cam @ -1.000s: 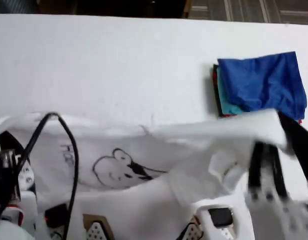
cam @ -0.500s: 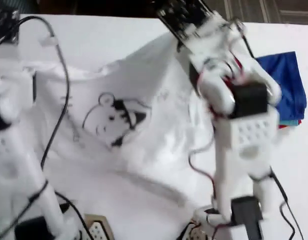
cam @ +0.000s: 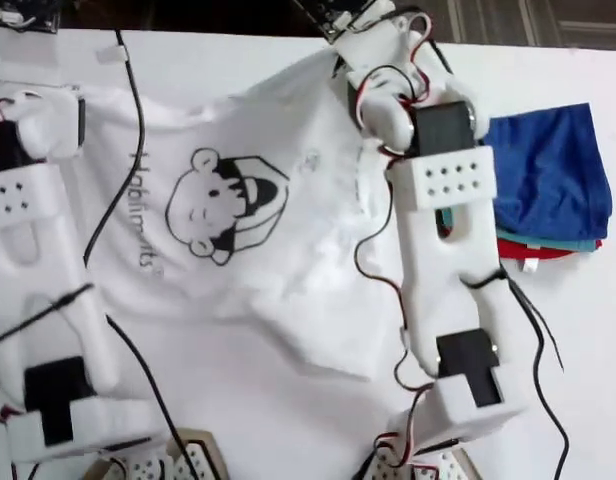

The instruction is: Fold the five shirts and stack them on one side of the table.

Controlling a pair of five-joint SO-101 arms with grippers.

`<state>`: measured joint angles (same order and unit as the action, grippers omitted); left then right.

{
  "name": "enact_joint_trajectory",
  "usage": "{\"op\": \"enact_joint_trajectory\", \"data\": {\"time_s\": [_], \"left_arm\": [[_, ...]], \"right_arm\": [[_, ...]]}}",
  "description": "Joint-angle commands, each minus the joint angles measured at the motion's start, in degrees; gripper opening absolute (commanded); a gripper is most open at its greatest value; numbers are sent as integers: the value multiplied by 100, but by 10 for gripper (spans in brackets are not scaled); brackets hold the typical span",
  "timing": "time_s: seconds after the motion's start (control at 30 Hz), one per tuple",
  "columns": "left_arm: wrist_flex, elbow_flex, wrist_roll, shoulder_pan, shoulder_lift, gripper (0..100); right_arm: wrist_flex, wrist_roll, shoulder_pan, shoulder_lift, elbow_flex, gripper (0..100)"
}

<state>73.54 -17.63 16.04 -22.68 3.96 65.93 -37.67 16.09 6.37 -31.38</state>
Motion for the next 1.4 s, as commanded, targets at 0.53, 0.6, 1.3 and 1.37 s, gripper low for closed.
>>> {"op": "enact_joint_trajectory", "data": {"time_s": [0.53, 0.6, 1.3, 1.37], "left_arm": [[299, -224, 642, -18, -1987, 24], [501, -224, 747, -18, -1978, 24], [2330, 752, 1679, -730, -492, 24], [2198, 1156, 1767, -826, -387, 24]], "right_arm": [[629, 334, 4, 1596, -211, 17], [840, 334, 4, 1587, -264, 17], [2000, 730, -13, -1420, 2813, 18], [1604, 721, -31, -2149, 3877, 18]]}}
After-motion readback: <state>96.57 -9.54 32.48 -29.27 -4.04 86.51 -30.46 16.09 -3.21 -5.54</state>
